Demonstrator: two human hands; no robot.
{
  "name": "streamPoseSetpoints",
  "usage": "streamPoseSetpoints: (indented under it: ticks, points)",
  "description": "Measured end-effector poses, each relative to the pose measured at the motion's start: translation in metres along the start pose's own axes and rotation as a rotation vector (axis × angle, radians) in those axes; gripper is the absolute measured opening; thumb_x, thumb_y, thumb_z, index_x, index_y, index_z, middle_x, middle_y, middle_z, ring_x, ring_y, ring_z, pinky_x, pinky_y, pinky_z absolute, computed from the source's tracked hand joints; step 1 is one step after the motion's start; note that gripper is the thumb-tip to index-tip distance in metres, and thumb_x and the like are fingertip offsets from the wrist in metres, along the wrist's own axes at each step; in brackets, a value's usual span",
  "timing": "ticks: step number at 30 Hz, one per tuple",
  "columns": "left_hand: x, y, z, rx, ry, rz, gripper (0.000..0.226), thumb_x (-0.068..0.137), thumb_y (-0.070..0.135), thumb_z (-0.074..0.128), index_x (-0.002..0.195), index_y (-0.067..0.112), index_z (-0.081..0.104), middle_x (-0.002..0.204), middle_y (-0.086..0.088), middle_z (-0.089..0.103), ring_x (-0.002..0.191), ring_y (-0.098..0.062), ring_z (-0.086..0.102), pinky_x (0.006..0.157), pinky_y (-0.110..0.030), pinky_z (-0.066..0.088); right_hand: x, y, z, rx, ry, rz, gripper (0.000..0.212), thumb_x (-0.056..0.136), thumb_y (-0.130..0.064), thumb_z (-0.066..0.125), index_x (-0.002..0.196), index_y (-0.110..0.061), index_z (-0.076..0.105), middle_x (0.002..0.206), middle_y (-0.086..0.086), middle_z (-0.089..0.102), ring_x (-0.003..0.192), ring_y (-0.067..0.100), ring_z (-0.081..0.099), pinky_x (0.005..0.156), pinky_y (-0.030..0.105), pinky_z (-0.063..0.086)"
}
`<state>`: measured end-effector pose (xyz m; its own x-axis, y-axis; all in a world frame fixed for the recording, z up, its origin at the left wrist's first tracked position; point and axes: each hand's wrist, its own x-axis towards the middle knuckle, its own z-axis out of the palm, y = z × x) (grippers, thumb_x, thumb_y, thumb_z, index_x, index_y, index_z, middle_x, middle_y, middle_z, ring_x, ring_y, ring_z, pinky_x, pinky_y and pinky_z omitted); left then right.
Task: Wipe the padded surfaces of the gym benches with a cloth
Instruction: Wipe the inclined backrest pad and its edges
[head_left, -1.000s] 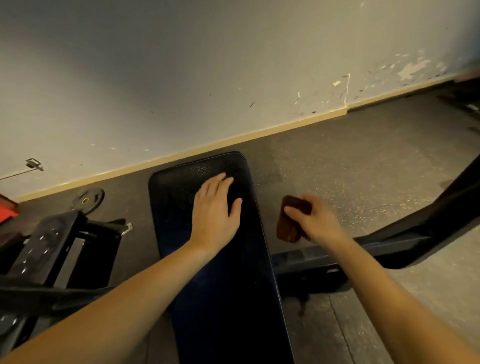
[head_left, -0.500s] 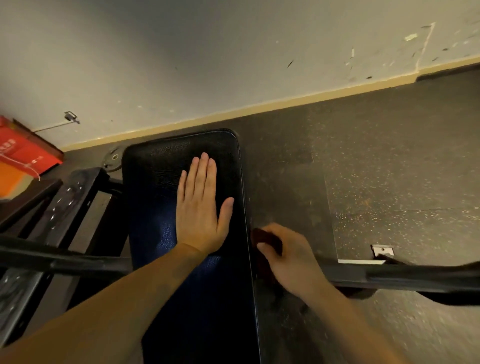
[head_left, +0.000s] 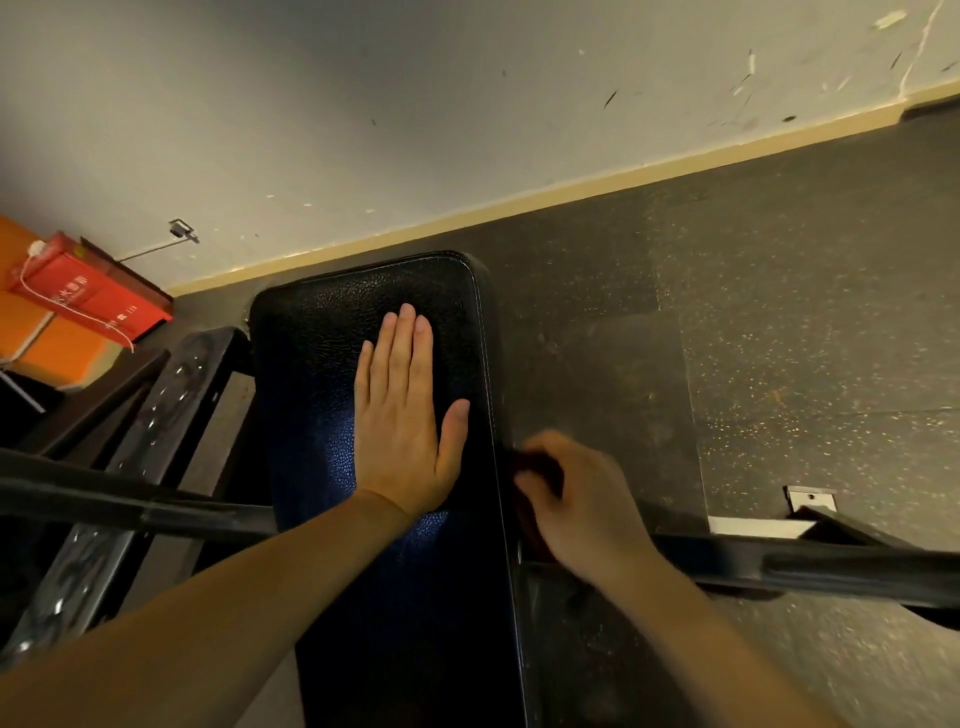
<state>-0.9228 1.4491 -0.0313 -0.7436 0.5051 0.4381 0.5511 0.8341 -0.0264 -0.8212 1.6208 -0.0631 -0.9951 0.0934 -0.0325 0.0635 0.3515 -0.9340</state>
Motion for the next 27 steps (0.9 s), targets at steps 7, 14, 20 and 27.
streamPoseSetpoints:
  ticks: [7, 14, 20, 27]
  points:
    - [0.001, -0.001, 0.0, -0.004, -0.008, 0.012, 0.074, 0.101, 0.04, 0.032, 0.159, -0.005, 0.018, 0.17, -0.019, 0.011, 0.158, -0.033, 0.008, 0.126, -0.057, 0.012, 0.075, -0.032, -0.018, 0.114, 0.201, -0.093, 0.009, 0.099, -0.019, 0.061, 0.105, -0.026, 0.063, 0.087, -0.017, 0.061, 0.079, -0.002, 0.061, 0.075, 0.022, 0.051]
    - [0.001, 0.001, -0.001, 0.015, -0.024, 0.001, 0.075, 0.1, 0.039, 0.031, 0.158, -0.006, 0.019, 0.169, -0.021, 0.013, 0.158, -0.034, 0.009, 0.127, -0.057, 0.012, 0.012, -0.006, -0.004, -0.05, 0.002, -0.039, 0.013, 0.099, -0.021, 0.061, 0.108, -0.03, 0.065, 0.093, -0.018, 0.062, 0.087, -0.003, 0.059, 0.084, 0.02, 0.045]
    - [0.002, 0.0, -0.001, -0.002, -0.02, 0.008, 0.074, 0.1, 0.038, 0.033, 0.158, -0.007, 0.019, 0.169, -0.022, 0.013, 0.158, -0.035, 0.009, 0.126, -0.059, 0.013, 0.086, -0.041, -0.022, 0.047, 0.193, -0.08, 0.011, 0.099, -0.017, 0.06, 0.109, -0.023, 0.064, 0.09, -0.016, 0.059, 0.084, 0.003, 0.058, 0.076, 0.021, 0.046]
    - [0.002, 0.001, -0.002, -0.02, -0.014, -0.001, 0.073, 0.101, 0.038, 0.032, 0.157, -0.007, 0.02, 0.168, -0.022, 0.015, 0.158, -0.036, 0.01, 0.126, -0.058, 0.012, -0.002, 0.003, -0.002, -0.118, -0.115, 0.009, 0.012, 0.101, -0.024, 0.058, 0.111, -0.029, 0.063, 0.099, -0.015, 0.061, 0.092, 0.0, 0.059, 0.092, 0.034, 0.054]
